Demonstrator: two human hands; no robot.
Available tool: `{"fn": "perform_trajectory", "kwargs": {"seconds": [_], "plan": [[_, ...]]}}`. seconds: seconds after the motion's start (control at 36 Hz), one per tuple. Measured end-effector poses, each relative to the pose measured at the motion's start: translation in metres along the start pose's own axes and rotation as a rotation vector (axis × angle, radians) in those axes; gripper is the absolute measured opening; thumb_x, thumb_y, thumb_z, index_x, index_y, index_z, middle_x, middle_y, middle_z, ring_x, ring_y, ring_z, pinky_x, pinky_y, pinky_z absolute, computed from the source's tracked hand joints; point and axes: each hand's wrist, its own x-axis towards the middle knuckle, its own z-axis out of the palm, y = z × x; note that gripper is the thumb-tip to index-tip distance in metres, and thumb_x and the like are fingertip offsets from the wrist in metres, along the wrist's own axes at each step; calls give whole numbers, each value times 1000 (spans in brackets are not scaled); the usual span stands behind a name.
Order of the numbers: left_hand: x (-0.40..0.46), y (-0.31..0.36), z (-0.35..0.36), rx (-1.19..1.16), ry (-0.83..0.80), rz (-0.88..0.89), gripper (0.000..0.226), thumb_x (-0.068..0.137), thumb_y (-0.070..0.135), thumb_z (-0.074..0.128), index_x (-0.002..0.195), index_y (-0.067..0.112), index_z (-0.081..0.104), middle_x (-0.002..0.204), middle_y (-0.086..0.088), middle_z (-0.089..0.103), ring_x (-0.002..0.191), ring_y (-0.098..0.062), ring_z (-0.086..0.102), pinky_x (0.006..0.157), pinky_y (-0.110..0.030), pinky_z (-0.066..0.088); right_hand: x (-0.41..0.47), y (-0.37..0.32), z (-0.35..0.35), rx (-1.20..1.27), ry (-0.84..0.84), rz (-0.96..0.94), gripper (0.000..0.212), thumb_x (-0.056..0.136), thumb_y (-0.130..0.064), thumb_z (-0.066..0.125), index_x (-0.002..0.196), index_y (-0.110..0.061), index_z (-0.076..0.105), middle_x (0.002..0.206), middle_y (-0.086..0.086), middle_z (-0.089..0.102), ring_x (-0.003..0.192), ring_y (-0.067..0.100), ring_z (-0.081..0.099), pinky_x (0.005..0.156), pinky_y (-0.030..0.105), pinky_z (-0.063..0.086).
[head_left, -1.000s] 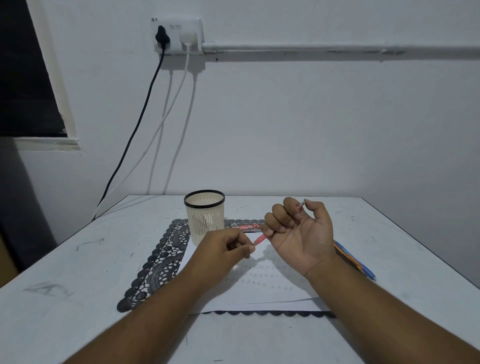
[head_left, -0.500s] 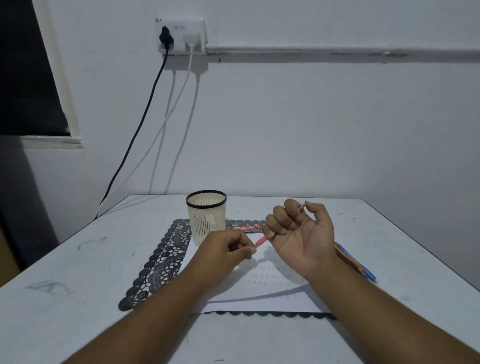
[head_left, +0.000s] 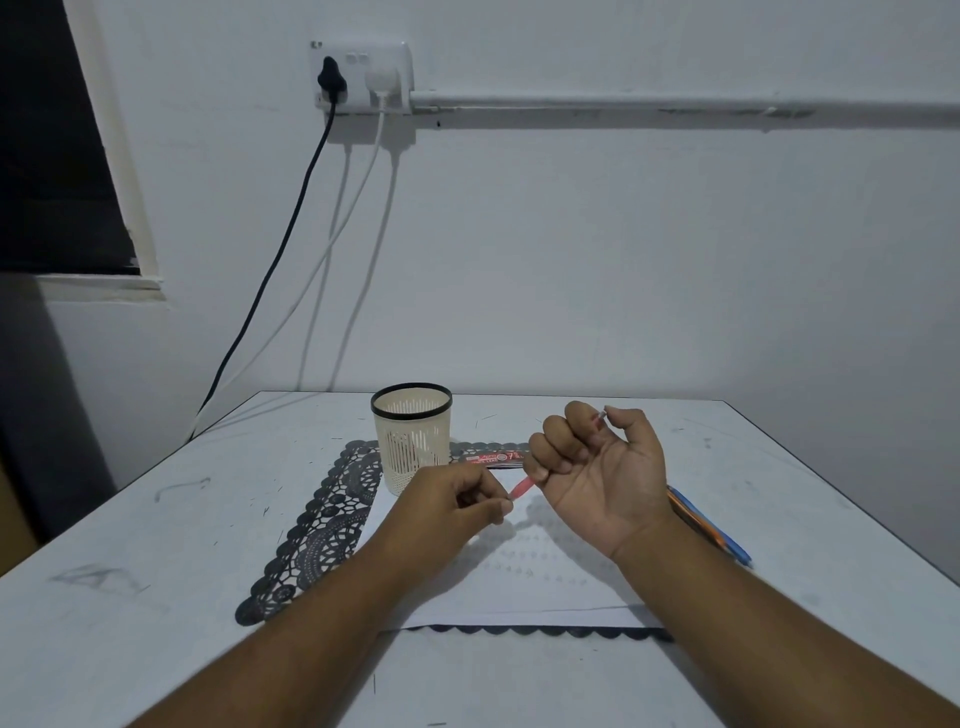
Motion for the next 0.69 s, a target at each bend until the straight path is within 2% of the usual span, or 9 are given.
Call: {"fn": "perform_trajectory", "kwargs": {"seconds": [0.19, 0.36, 0.44, 0.69], "plan": [[0, 1, 0, 16, -4, 1, 17, 89, 12, 77, 76, 23, 75, 75, -2, 73, 68, -14, 59, 67, -31, 44, 1, 0, 0, 3, 5, 4, 32, 88, -36, 37, 62, -18, 32, 62, 1, 22, 62, 20, 17, 60, 34, 25], [-1, 1, 0, 41, -21, 17, 16, 88, 13, 78, 77, 23, 74, 74, 0, 73, 66, -9, 57, 63, -27, 42, 1, -1, 0, -38, 8, 32, 32, 88, -36, 38, 62, -18, 32, 63, 1, 20, 61, 19, 17, 64, 37, 17], [-1, 2, 1, 43, -23, 17, 14, 88, 13, 78, 78, 21, 74, 74, 0, 73, 65, -8, 57, 62, -25, 42, 1, -2, 2, -58, -10, 34, 33, 88, -37, 38, 62, -18, 33, 63, 1, 21, 61, 19, 18, 63, 36, 19], [-2, 1, 2, 17, -37, 0, 13, 88, 13, 78, 76, 20, 75, 73, -1, 73, 64, -9, 55, 63, -28, 41, -1, -3, 5, -73, -13, 54, 32, 88, -36, 38, 62, -17, 32, 62, 1, 21, 61, 19, 16, 61, 35, 20]]}}
